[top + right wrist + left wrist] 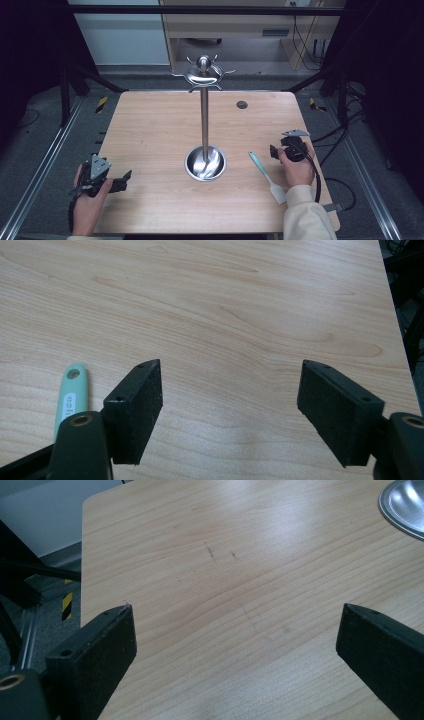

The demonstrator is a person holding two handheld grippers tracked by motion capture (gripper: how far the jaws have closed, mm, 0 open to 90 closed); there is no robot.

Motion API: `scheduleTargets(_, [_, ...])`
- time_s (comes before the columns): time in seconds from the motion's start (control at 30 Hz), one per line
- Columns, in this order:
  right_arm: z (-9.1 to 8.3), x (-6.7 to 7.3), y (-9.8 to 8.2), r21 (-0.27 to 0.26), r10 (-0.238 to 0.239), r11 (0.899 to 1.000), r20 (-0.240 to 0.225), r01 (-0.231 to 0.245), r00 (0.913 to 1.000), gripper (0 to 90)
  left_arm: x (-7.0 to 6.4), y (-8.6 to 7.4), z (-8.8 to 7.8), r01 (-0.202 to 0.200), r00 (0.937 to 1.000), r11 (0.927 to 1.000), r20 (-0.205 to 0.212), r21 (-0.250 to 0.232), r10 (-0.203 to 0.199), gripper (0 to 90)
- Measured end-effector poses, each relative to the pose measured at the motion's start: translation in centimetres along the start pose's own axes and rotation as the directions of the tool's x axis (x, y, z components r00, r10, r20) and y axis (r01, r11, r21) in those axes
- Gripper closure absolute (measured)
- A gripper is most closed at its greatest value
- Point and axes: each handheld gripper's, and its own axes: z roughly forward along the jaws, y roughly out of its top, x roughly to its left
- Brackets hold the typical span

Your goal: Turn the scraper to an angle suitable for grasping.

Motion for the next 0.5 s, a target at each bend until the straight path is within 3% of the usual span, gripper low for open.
scheduleTargets(0.1, [0.2,0.0,0.1,0.011,-0.008,1.0,0.022,0.008,0.9997,25.4,0.0,0.0,0.0,0.001,1.0,1.0,-0.001,-0.001,-0.001,2.5])
scheduleTargets(0.17, [0.3,0.2,0.2,0.039,0.019,0.999,0.039,-0.021,0.999,25.3,-0.1,0.0,0.0,-0.003,1.0,1.0,0.0,0.0,0.003,2.5])
scheduleTargets(0.27, [0.3,0.2,0.3,0.055,0.015,0.998,0.036,-0.017,0.9992,28.9,-0.1,0.0,0.0,-0.002,1.0,1.0,0.001,0.0,0.002,2.5])
scheduleTargets(0.37, [0.2,0.9,0.5,0.06,-0.009,0.998,-0.012,0.009,0.9999,48.5,0.0,0.0,0.0,-0.005,1.0,1.0,0.002,0.0,0.005,2.5])
scheduleTargets(0.4, [0.2,0.9,0.5,0.06,-0.009,0.998,-0.012,0.009,0.9999,48.5,0.0,0.0,0.0,-0.005,1.0,1.0,0.002,0.0,0.005,2.5])
scheduleTargets(0.5, [0.2,1.5,0.6,0.053,-0.042,0.998,-0.061,0.045,0.9972,61.5,-0.1,0.0,0.0,-0.005,1.0,1.0,0.002,0.0,0.005,2.5])
